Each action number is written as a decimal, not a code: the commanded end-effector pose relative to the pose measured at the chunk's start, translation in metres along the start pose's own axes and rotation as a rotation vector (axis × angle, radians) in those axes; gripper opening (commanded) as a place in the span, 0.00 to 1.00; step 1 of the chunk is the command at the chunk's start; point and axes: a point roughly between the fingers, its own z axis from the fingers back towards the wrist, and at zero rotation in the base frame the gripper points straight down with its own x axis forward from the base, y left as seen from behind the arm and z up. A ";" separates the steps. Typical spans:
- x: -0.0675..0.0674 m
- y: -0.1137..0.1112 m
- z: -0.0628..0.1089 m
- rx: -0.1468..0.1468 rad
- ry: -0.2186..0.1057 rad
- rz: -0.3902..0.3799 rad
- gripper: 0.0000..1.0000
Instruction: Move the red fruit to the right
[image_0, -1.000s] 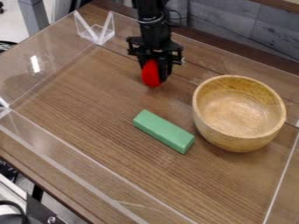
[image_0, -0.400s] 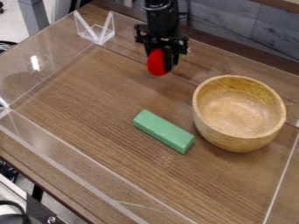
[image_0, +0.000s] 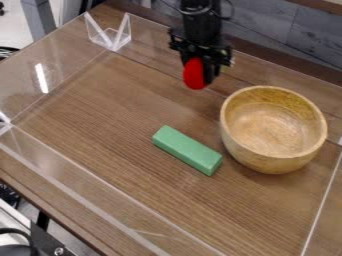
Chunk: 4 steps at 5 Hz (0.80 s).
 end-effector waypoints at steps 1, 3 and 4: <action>0.012 -0.019 0.019 0.035 -0.091 0.036 1.00; 0.011 -0.043 0.011 0.066 -0.106 0.132 0.00; 0.016 -0.037 0.024 0.066 -0.120 0.116 0.00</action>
